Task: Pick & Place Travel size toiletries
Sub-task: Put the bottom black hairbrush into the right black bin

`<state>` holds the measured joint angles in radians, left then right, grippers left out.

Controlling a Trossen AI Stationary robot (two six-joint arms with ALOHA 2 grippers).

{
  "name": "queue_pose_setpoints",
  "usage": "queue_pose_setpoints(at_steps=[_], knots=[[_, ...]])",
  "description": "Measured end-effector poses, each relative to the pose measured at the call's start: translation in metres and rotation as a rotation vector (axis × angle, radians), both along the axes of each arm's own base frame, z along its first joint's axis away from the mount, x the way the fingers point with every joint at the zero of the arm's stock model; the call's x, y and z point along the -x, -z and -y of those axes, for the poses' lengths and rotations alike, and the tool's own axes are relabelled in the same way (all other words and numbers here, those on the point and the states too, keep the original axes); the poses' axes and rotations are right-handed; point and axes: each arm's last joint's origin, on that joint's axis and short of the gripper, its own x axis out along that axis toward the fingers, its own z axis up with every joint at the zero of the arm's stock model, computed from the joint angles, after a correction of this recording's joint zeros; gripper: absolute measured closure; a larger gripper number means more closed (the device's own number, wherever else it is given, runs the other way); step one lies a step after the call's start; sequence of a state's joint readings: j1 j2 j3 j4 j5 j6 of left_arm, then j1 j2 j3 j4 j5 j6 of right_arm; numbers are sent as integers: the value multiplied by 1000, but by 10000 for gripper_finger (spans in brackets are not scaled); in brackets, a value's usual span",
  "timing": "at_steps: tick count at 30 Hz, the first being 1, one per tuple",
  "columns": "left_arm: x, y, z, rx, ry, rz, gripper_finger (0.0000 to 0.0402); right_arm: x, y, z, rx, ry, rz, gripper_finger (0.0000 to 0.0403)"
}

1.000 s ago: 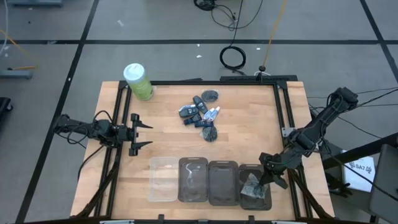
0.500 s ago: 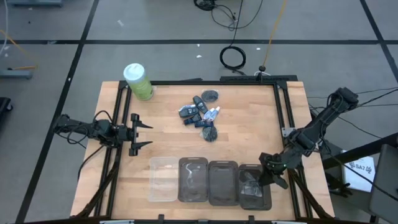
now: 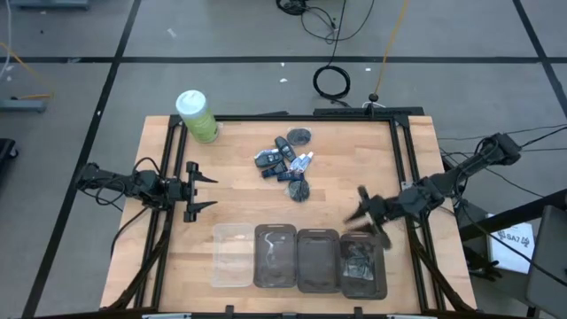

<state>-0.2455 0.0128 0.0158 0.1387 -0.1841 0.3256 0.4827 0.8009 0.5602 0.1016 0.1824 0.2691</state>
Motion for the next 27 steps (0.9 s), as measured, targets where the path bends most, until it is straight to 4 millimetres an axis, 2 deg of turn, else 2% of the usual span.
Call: queue_pose_setpoints(at_steps=[3, 6, 14, 18, 23, 27], knots=[[0, 0, 0, 0, 0, 0, 119, -6, -1, 15, 144, 206, 41, 283], [0, 0, 0, 0, 0, 0, 119, -14, 2, 29, 251, 328, 33, 265], [0, 0, 0, 0, 0, 0, 119, -50, 10, 68, 355, 580, 26, 200], [0, 0, 0, 0, 0, 0, 119, -78, 7, 81, 345, 553, -85, 183], [0, 0, 0, 0, 0, -1, 119, -122, -2, 84, 374, 483, -266, 179], [0, 0, 0, 0, 0, 0, 119, -151, 6, 88, 392, 475, -469, 179]])
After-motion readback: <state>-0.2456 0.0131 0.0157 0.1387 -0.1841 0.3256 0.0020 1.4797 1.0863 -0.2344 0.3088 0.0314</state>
